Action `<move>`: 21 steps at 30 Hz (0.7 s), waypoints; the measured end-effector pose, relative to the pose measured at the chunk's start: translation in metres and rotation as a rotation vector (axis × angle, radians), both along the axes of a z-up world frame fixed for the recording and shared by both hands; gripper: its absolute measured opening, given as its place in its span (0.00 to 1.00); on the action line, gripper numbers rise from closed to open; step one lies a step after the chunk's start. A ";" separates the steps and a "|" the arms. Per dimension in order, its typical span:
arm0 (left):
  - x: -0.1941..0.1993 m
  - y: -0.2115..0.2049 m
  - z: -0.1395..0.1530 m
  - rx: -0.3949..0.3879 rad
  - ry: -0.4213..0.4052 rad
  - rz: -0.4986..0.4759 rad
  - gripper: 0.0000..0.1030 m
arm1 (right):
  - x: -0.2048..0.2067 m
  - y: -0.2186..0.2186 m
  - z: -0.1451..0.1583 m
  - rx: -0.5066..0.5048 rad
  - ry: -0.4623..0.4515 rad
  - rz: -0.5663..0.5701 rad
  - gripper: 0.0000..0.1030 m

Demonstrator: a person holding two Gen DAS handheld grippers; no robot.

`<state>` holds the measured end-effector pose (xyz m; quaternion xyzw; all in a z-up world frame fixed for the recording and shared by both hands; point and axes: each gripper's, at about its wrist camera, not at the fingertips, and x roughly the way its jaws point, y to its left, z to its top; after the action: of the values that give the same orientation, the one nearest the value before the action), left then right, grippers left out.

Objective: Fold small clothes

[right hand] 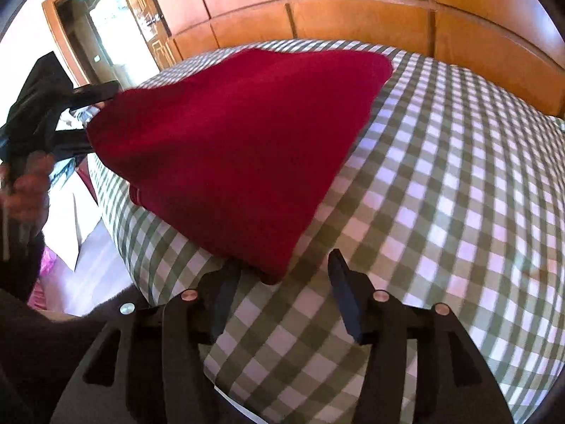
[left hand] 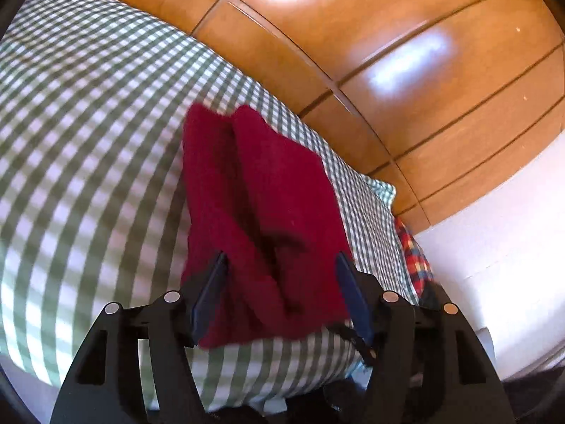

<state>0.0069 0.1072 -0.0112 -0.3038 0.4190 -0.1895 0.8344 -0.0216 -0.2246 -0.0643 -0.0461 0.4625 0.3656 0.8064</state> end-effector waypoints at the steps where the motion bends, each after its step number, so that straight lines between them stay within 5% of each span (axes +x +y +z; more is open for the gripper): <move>1: 0.010 -0.001 0.000 0.022 0.007 0.000 0.60 | 0.000 -0.006 0.004 0.006 0.000 -0.005 0.52; 8: 0.052 -0.004 -0.006 0.026 0.079 -0.021 0.60 | 0.001 -0.031 0.029 0.054 -0.019 -0.032 0.62; 13: 0.076 -0.014 -0.016 0.110 0.135 -0.049 0.60 | 0.009 -0.037 0.043 0.074 -0.050 -0.068 0.62; 15: 0.083 -0.015 -0.019 0.135 0.151 -0.045 0.48 | 0.012 -0.032 0.049 0.085 -0.060 -0.072 0.62; 21: 0.073 -0.009 0.012 0.287 0.063 0.036 0.46 | 0.015 0.001 0.058 0.068 -0.113 0.002 0.62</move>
<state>0.0803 0.0977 0.0005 -0.1947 0.4620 -0.1031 0.8591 -0.0070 -0.2236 -0.0068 -0.0394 0.4032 0.3787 0.8321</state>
